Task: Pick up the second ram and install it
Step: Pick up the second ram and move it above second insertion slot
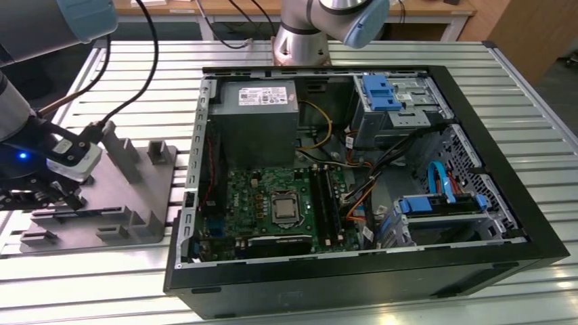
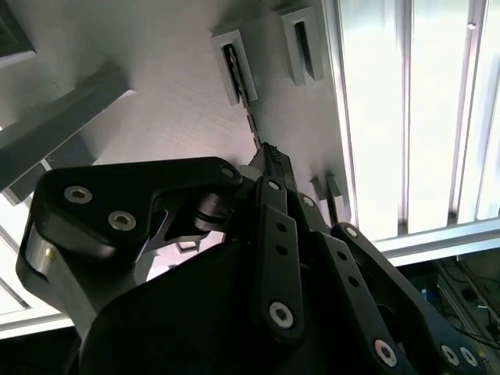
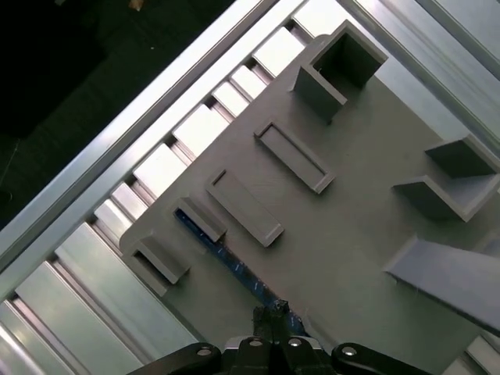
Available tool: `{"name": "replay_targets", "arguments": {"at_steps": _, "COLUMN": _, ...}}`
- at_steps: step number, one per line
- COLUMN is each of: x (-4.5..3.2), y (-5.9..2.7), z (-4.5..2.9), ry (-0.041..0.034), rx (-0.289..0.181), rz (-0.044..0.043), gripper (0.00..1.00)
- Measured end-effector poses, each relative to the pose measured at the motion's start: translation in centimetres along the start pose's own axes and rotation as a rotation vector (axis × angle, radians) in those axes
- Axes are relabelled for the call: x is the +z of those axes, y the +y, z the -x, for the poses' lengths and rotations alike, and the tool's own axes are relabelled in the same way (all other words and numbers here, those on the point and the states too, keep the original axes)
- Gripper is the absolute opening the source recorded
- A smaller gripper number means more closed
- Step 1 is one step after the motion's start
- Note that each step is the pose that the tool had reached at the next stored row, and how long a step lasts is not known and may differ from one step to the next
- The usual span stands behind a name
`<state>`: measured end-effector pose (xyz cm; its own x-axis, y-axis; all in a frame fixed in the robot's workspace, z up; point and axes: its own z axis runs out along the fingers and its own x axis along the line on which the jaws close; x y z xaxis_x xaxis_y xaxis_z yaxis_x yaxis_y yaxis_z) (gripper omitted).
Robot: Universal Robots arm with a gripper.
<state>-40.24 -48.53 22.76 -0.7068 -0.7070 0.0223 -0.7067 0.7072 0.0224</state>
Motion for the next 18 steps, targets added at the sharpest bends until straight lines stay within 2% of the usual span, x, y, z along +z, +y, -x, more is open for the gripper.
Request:
{"name": "replay_targets", "arguments": {"at_steps": 3, "x": 0.0, "y": 0.0, "z": 0.0, "ry": -0.0006, "rx": -0.022, "rz": 0.0006, "gripper": 0.1}}
{"name": "replay_targets", "arguments": {"at_steps": 4, "x": -0.01, "y": 0.01, "z": 0.0, "ry": -0.0035, "rx": -0.027, "rz": 0.0035, "gripper": 0.1}}
{"name": "replay_targets", "arguments": {"at_steps": 7, "x": 0.0, "y": 0.01, "z": 0.0, "ry": -0.0196, "rx": -0.03, "rz": 0.0192, "gripper": 0.1}}
{"name": "replay_targets", "arguments": {"at_steps": 8, "x": -0.01, "y": 0.02, "z": -0.01, "ry": -0.022, "rx": -0.031, "rz": 0.0216, "gripper": 0.1}}
{"name": "replay_targets", "arguments": {"at_steps": 18, "x": 0.02, "y": 0.01, "z": -0.02, "ry": -0.018, "rx": -0.163, "rz": 0.0204, "gripper": 0.1}}
